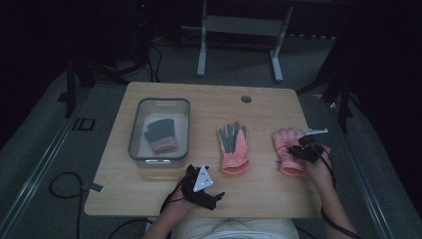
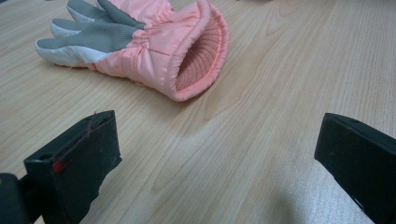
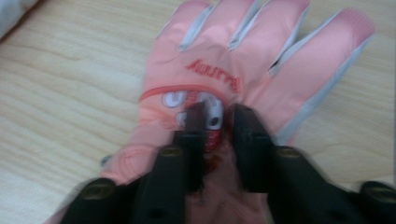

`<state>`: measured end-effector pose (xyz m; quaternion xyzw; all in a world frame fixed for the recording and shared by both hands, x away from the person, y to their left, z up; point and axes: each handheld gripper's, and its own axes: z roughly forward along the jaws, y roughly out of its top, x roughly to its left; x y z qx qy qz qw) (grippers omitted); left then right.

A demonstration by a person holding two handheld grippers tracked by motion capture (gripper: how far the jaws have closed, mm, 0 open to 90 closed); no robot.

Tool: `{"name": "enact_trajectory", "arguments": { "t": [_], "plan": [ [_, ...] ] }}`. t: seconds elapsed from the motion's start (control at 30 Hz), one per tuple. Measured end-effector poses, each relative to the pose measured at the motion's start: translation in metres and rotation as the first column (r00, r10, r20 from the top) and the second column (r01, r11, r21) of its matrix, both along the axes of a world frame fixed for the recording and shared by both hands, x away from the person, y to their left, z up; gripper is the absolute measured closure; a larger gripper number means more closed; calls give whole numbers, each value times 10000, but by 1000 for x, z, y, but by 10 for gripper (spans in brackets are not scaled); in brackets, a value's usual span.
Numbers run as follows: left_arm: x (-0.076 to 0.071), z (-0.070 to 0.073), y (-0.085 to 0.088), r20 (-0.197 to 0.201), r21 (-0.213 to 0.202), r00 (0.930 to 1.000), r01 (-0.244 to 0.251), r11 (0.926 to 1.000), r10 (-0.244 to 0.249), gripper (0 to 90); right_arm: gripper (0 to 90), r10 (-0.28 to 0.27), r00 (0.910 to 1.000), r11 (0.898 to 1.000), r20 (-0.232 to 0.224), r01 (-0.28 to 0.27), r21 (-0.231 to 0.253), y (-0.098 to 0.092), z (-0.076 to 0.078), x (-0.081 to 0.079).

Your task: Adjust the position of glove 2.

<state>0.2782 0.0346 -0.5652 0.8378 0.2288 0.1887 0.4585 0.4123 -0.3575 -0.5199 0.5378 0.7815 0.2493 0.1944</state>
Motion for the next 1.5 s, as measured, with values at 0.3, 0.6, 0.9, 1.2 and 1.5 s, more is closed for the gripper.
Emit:
{"name": "enact_trajectory", "arguments": {
  "t": [0.3,0.6,0.9,1.2,1.5],
  "plan": [
    [0,0,0,-13,-2,10000,-54,10000,54,0,869,-702,9955,9975,633,699,67,7,13,-5],
    [0,0,1,47,-88,10000,-88,9999,88,0,870,-1076,9821,9938,1547,1020,437,28,73,-16],
    [0,0,1,25,-43,10000,-70,10000,70,0,869,-628,9766,9967,2057,506,640,71,108,-21],
    [0,0,1,30,-78,9999,-141,9999,141,0,868,271,9838,9970,1772,-394,663,133,105,-16],
    [-1,0,0,60,26,9999,-104,9999,104,0,868,675,9840,9937,1646,-811,773,182,97,-25]
  ]
}}
